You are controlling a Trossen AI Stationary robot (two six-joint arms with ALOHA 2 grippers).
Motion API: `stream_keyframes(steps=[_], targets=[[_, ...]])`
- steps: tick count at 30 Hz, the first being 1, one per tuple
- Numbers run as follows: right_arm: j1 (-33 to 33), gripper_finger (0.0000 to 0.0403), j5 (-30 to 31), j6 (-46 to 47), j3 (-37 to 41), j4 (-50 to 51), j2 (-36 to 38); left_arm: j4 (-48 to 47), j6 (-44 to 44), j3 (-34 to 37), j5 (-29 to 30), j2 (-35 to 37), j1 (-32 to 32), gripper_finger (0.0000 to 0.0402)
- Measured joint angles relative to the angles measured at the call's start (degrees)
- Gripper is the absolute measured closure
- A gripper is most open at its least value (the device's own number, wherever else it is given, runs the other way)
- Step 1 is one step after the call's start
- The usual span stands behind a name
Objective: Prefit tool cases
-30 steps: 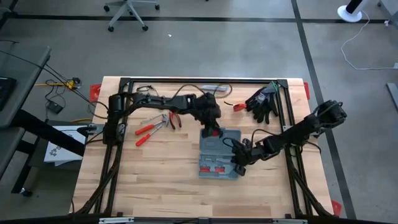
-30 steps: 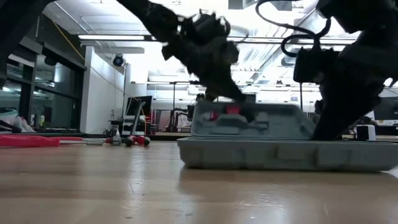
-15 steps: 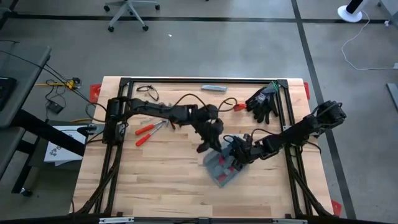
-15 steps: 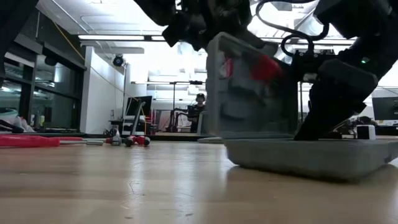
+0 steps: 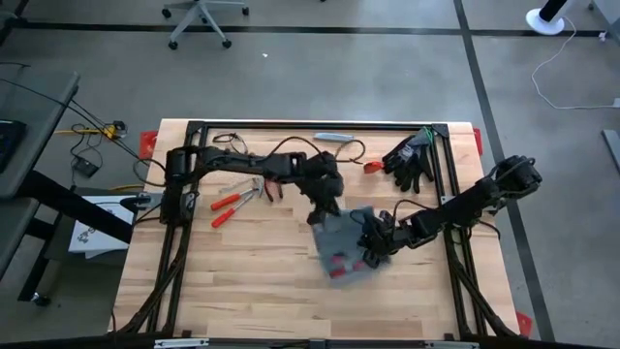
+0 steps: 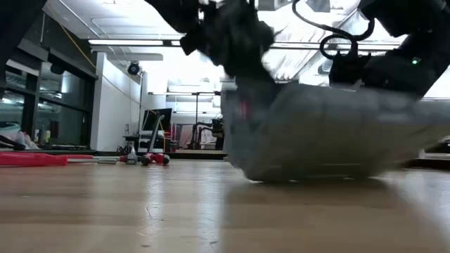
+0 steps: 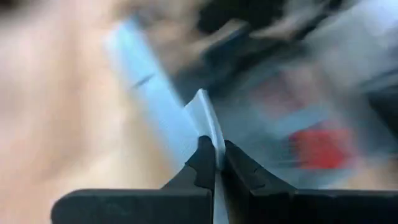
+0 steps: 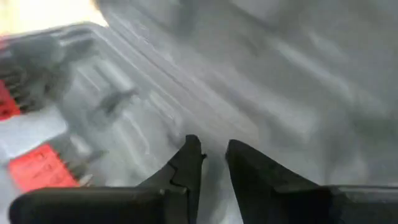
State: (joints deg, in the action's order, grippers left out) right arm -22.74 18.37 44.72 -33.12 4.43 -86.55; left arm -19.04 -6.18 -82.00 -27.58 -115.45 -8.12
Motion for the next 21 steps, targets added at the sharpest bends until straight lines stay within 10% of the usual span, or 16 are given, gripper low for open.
stream_keyframes(steps=[5,21], targets=[[-0.64,0.0325,1.89,-0.17,0.04,-2.09,-0.12,-5.49,-3.62,1.37,10.83,-1.54,-3.38,0.0401],[-1.38,0.0325,4.24,0.04,0.14,-6.89,-2.31,2.46,-4.82,6.54,10.2,-1.02,-8.04,0.039]])
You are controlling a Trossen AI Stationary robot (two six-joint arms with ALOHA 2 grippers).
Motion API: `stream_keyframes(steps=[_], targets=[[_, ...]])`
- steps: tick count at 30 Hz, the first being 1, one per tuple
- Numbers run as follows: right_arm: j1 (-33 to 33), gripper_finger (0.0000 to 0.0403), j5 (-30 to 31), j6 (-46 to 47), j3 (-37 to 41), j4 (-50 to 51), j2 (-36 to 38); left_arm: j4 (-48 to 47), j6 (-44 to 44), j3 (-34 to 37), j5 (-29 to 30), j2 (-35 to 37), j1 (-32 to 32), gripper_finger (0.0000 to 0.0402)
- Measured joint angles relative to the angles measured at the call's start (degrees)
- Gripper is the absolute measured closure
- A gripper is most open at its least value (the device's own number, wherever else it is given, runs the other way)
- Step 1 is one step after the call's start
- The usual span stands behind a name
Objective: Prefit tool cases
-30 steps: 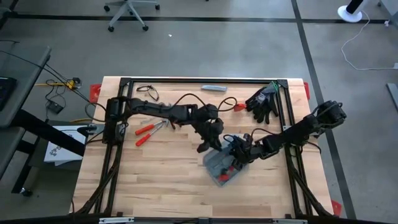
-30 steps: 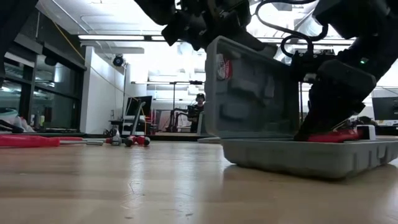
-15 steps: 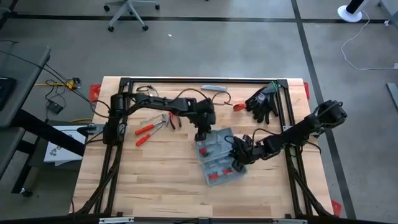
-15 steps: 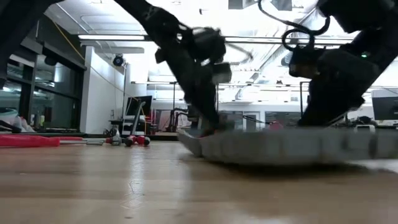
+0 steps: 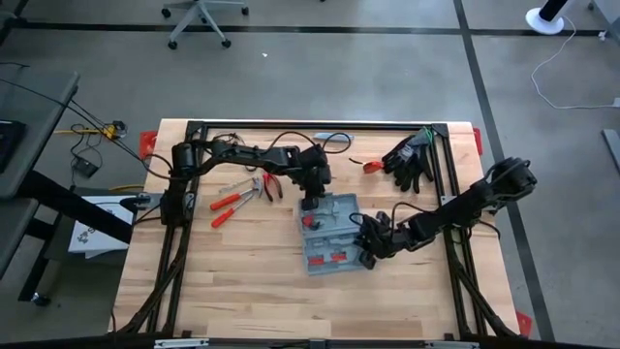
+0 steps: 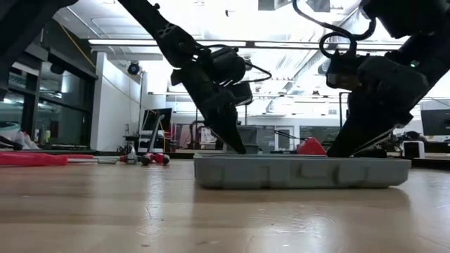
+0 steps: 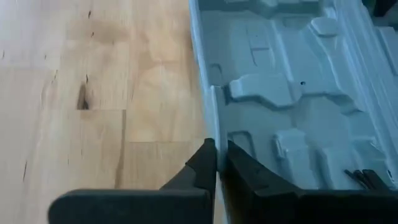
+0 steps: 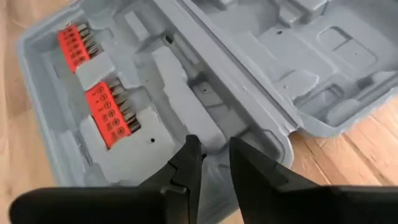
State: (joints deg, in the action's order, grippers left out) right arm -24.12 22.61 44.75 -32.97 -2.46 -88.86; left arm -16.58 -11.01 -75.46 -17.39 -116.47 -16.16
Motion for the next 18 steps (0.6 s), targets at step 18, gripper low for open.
stream_keyframes(steps=[18], targets=[[-0.36,0.0325,0.6,-0.04,-0.33,-15.77,-9.18,-15.44,-1.45,0.28,0.56,14.09,3.07,0.0255]])
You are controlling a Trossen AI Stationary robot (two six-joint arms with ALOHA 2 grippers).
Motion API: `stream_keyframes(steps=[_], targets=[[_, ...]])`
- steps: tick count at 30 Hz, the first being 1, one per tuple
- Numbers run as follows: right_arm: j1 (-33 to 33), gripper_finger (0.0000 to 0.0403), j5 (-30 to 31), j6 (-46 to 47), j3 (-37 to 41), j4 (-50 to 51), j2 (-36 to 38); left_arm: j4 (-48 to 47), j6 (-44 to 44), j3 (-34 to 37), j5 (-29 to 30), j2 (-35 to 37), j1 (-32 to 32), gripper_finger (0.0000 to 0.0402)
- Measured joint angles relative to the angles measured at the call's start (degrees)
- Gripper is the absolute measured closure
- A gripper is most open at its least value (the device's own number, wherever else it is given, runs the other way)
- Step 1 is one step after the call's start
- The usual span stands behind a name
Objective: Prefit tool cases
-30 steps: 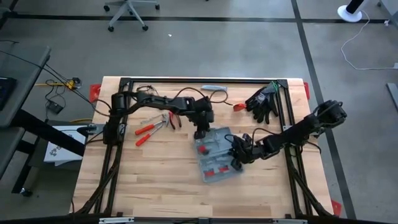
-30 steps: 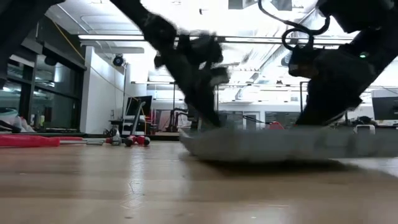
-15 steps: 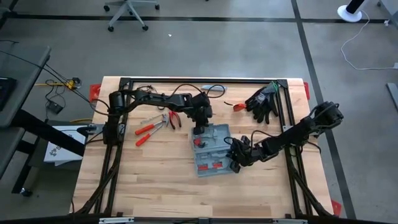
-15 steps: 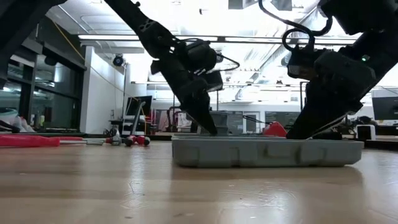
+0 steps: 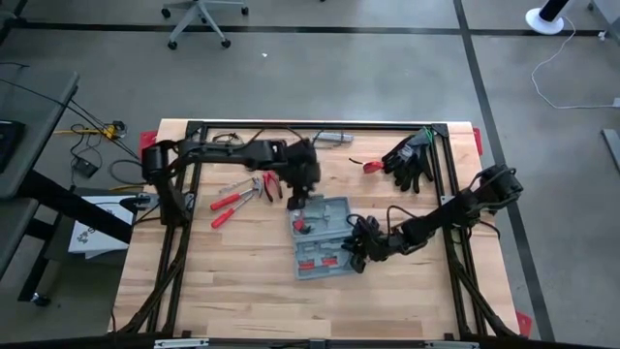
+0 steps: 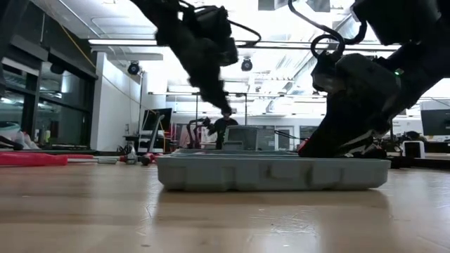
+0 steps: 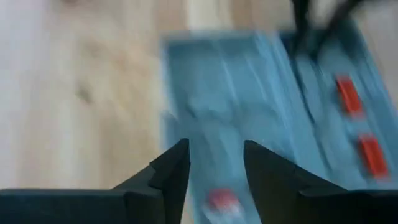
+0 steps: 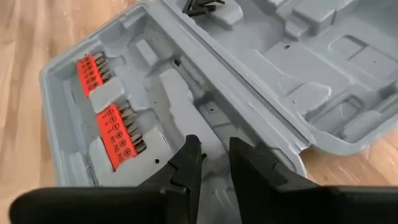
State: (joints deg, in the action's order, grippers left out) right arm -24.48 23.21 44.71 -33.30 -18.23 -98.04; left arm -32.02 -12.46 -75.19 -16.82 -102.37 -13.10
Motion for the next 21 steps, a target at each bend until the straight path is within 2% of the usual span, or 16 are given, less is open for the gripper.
stream_keyframes(steps=[5,11,18,21], targets=[[-0.87,0.0325,2.61,-1.29,0.13,-1.75,-0.17,-3.08,-2.94,6.9,4.87,0.98,5.19,0.025],[-0.66,0.0325,3.1,-2.68,0.22,-2.74,-0.23,4.82,-8.27,13.23,15.46,0.97,8.12,0.0249],[-0.66,0.0325,3.37,-2.51,0.22,-2.81,-0.24,9.34,-17.09,13.73,14.68,0.97,8.84,0.0249],[-0.66,0.0325,3.51,-2.3,0.22,-2.84,-0.24,11.11,-19.18,13.73,11.21,0.58,8.52,0.0249]])
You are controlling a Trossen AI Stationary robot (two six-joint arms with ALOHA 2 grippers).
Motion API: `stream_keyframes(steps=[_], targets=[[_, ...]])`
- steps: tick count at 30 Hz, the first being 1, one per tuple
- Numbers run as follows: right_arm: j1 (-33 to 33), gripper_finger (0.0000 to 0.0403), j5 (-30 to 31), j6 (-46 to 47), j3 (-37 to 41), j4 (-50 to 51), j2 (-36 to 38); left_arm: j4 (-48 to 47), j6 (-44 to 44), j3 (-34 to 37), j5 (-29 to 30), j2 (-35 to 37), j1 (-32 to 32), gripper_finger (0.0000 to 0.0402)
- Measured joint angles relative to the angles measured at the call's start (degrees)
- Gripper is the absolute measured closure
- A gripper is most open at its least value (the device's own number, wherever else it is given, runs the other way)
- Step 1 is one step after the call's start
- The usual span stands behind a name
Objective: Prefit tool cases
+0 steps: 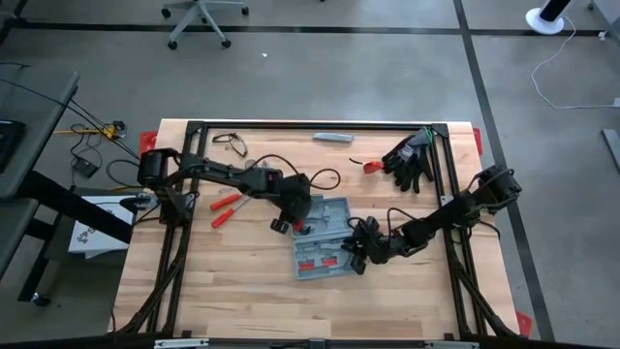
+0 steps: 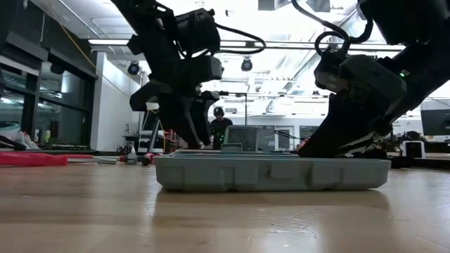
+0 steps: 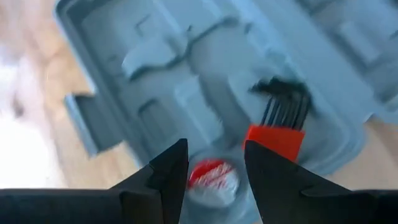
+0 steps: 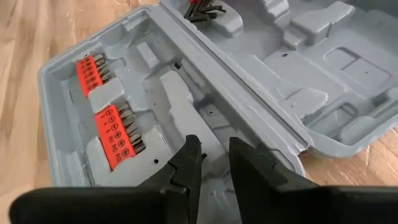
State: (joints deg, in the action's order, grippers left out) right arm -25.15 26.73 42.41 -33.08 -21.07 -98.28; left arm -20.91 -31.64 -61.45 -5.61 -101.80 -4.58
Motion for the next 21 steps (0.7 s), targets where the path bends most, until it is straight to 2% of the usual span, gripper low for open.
stream_keyframes(steps=[5,7,21], targets=[[0.0,0.0325,0.08,0.0,0.0,-0.04,0.02,0.6,3.58,0.02,-10.32,-1.03,-1.74,0.0249],[0.0,0.0325,0.09,0.0,0.0,-0.02,0.02,0.71,5.33,0.02,-12.61,-1.03,-2.31,0.0249],[-0.02,0.0325,0.07,0.0,0.0,0.3,0.07,-1.22,6.1,-0.11,-13.7,-4.67,-2.48,0.0249]])
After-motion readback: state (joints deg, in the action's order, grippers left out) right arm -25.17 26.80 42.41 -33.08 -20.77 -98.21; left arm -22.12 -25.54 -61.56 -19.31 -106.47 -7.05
